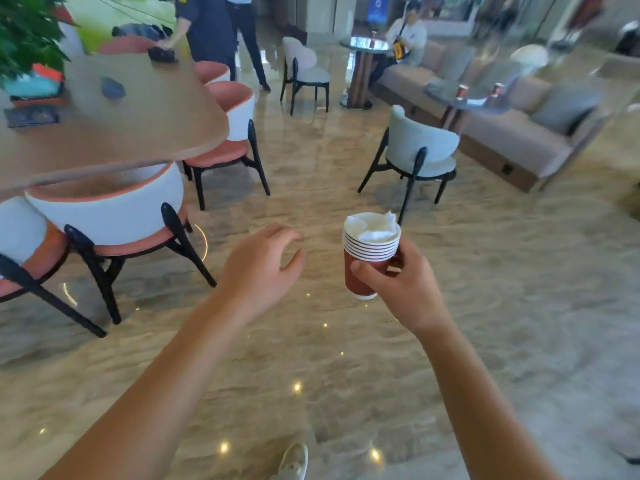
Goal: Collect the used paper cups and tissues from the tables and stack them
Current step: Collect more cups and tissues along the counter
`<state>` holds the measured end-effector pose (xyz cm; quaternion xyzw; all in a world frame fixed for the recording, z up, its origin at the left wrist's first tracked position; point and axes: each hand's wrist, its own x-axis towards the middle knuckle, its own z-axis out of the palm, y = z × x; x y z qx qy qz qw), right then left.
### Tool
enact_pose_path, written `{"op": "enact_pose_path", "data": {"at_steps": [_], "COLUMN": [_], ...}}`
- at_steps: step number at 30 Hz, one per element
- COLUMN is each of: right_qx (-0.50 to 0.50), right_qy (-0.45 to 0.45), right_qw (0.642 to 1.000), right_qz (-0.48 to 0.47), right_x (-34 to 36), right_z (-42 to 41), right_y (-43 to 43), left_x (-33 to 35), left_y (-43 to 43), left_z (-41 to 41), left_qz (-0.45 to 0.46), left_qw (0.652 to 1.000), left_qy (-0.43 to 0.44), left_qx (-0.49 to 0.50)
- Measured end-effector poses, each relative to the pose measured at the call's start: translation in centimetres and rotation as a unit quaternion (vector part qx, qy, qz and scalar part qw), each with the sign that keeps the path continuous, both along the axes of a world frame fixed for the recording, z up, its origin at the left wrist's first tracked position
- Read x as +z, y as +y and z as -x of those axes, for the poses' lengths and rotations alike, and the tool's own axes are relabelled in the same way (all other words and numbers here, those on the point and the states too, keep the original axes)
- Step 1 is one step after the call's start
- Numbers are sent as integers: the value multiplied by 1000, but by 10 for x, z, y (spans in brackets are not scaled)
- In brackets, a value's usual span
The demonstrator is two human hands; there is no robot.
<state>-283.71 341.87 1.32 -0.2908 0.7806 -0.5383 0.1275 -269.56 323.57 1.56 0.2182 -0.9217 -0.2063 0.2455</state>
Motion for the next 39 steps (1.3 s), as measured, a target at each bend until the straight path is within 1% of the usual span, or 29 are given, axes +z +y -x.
{"op": "enact_pose_path", "data": {"at_steps": [3, 6, 10, 14, 21, 25, 28, 31, 39], "right_qx": [-42, -100, -202, -278, -341, -378, -423, -471, -608], "right_qy": [5, 4, -7, -22, -26, -12, -2, 0, 23], "right_qw": [999, 995, 979, 960, 938, 923, 904, 880, 793], "right_qz": [12, 19, 26, 29, 54, 64, 66, 61, 37], "right_x": [7, 5, 0, -4, -2, 12, 20, 22, 28], "right_z": [47, 88, 137, 192, 299, 350, 378, 402, 485], "right_y": [-2, 14, 63, 105, 162, 206, 246, 289, 385], "left_x": [3, 4, 10, 9, 16, 26, 30, 29, 21], "left_y": [-15, -9, 27, 64, 116, 160, 201, 248, 370], "left_z": [66, 134, 222, 307, 448, 520, 567, 619, 769], "left_qz": [0, 13, 4, 20, 48, 58, 58, 44, 28], "left_qw": [999, 996, 984, 964, 939, 922, 906, 880, 803], "left_qy": [-3, -14, -20, -23, -14, 12, 24, 22, 39], "left_qx": [-36, -91, -176, -264, -341, -382, -419, -473, -594]}}
